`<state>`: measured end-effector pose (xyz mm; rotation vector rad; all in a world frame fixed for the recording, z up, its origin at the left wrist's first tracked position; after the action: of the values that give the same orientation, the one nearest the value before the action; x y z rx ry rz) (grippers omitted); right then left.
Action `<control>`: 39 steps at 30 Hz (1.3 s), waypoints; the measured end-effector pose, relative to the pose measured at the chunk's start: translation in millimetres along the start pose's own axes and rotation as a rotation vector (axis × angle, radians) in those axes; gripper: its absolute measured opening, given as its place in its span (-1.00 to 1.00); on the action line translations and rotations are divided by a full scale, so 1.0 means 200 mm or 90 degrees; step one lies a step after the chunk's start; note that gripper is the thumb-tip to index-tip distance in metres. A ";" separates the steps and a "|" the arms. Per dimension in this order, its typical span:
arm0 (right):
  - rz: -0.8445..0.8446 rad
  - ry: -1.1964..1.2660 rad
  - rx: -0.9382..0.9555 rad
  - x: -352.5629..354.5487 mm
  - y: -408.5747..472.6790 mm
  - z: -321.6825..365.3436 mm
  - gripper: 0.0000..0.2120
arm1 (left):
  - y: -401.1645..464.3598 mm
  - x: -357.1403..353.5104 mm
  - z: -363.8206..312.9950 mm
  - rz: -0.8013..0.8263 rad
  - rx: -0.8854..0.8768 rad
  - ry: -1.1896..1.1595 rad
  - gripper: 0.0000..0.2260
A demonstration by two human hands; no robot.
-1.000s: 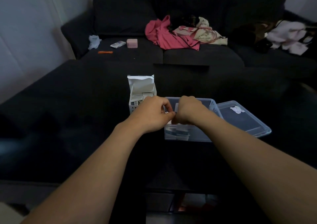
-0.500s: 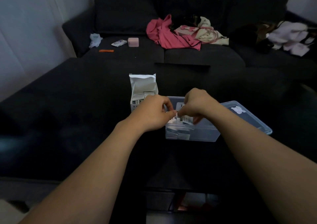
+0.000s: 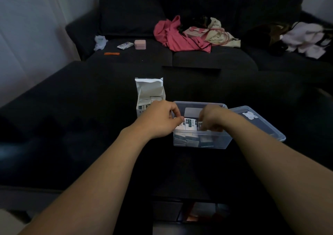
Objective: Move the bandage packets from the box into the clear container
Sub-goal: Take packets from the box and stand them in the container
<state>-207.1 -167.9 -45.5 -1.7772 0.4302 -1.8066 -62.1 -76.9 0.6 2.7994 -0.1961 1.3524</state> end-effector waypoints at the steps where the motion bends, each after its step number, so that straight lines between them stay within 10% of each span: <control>1: 0.006 -0.003 0.001 0.00 0.01 0.00 -0.57 | 0.00 0.00 0.00 0.001 0.002 0.000 -0.91; 22: -0.009 -0.004 0.019 0.00 -0.02 -0.01 -0.51 | -0.02 0.03 -0.02 -0.008 0.001 -0.014 -0.93; 29: -0.294 0.276 0.367 0.33 -0.42 0.25 -0.90 | -0.27 0.51 0.18 -0.552 0.084 -0.131 -0.94; 33: -0.348 0.139 0.473 0.28 -0.45 0.60 -0.94 | -0.23 0.43 0.42 -0.368 0.305 -0.122 -0.62; 39: -0.433 -0.081 0.349 0.23 -0.30 0.72 -0.93 | -0.12 0.29 0.38 -0.160 0.297 -0.104 -0.45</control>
<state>-74.3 -124.9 37.3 -1.7142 -0.7455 -1.9494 36.1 -64.4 -1.0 3.1587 0.5211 1.2422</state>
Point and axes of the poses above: each hand's wrist, its own y-axis towards the middle knuckle, its own x-axis out of the back of the hand, z = x × y, the point moved 8 cm from there along y, towards the middle knuckle, and after that the axes turned 9 degrees about z, right-handed, at the moved point
